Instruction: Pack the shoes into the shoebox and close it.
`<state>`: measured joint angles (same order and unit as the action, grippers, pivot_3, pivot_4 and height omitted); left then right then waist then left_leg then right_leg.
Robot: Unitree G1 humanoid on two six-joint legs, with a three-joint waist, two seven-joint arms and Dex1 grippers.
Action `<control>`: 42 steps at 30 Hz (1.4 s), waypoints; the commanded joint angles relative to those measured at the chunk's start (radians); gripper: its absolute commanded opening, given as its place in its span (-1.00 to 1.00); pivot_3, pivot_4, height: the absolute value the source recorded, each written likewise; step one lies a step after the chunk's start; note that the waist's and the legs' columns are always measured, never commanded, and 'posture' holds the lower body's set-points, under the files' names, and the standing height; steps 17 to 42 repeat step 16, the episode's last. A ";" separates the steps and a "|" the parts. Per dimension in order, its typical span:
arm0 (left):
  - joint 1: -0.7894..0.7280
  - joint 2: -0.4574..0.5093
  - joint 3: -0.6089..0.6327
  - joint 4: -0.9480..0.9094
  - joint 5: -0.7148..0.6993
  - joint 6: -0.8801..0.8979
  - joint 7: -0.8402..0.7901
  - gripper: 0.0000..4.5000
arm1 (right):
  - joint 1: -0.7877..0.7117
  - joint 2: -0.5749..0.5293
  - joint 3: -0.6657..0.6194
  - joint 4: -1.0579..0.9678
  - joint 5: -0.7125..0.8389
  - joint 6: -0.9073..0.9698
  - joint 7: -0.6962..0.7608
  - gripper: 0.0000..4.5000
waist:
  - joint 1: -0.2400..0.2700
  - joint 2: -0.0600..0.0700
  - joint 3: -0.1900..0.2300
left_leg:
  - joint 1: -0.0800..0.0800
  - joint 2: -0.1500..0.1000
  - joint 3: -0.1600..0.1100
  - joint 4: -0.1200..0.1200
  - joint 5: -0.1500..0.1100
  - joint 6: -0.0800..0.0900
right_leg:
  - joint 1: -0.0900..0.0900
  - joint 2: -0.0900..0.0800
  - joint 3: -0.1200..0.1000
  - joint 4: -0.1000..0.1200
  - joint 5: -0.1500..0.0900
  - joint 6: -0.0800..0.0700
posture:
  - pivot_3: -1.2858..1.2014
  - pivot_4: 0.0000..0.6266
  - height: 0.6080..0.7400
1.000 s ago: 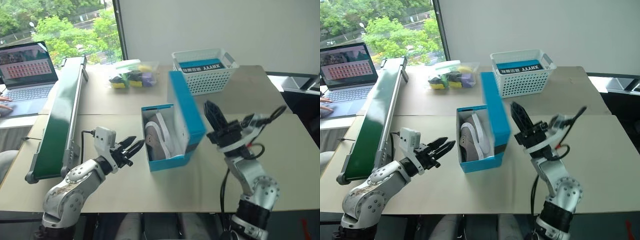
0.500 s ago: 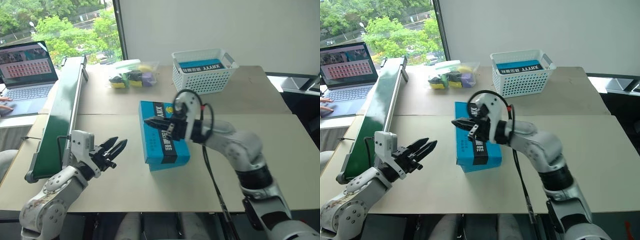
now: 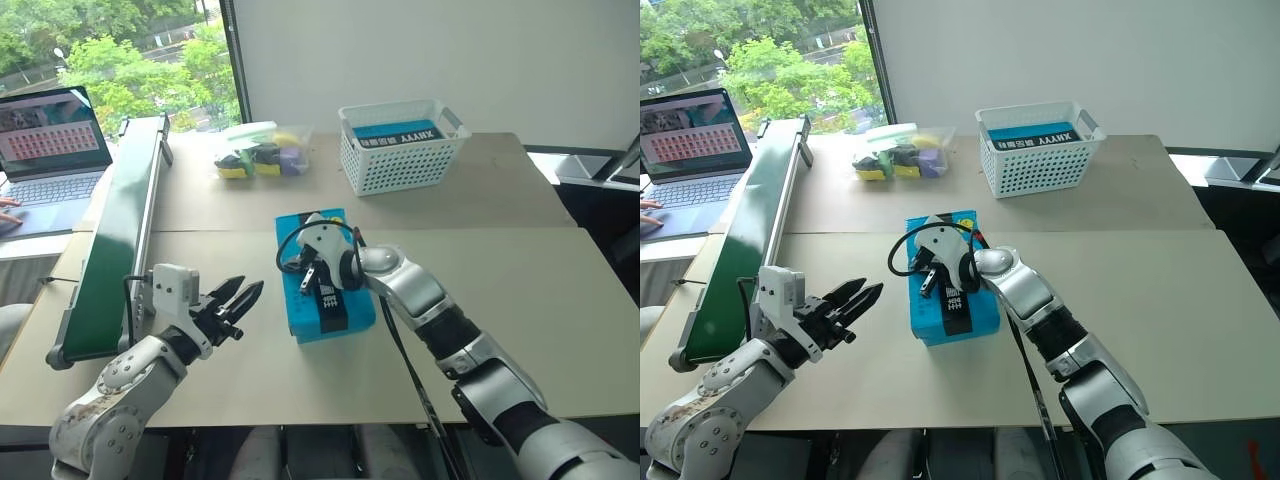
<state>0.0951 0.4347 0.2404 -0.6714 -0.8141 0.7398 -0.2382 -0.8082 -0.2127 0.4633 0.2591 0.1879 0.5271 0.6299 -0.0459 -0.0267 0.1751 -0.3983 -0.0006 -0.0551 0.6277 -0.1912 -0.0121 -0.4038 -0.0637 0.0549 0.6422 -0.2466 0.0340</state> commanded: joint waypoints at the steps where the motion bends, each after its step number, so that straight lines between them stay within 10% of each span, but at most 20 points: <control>1: -0.023 -0.020 0.016 -0.017 0.037 -0.052 0.032 -0.05 | -0.032 0.051 -0.177 0.031 0.051 0.038 -0.085 -0.99 | 0.002 0.000 0.000 | 0.000 0.000 0.000 0.000 0.000 0.000 | 0.000 0.000 0.000 0.000 0.000 0.000 | 0.03 -0.52 0.97; 8: -0.029 -0.051 0.066 0.003 0.112 -0.127 0.083 -0.05 | -0.100 0.002 -0.584 0.009 0.216 0.128 -0.257 -0.99 | 0.017 0.000 0.000 | -0.009 0.000 -0.001 0.001 0.000 0.000 | -0.008 0.000 0.000 0.000 0.001 0.000 | 0.03 -0.52 0.97; 42: -0.009 -0.066 0.081 -0.011 0.183 -0.174 0.116 -0.05 | 0.003 -0.127 -0.536 -0.020 0.039 0.066 -0.342 -0.99 | 0.009 0.000 0.000 | -0.009 0.000 0.003 0.000 -0.001 0.000 | -0.010 0.001 0.003 0.001 0.002 -0.001 | 0.03 -0.52 0.97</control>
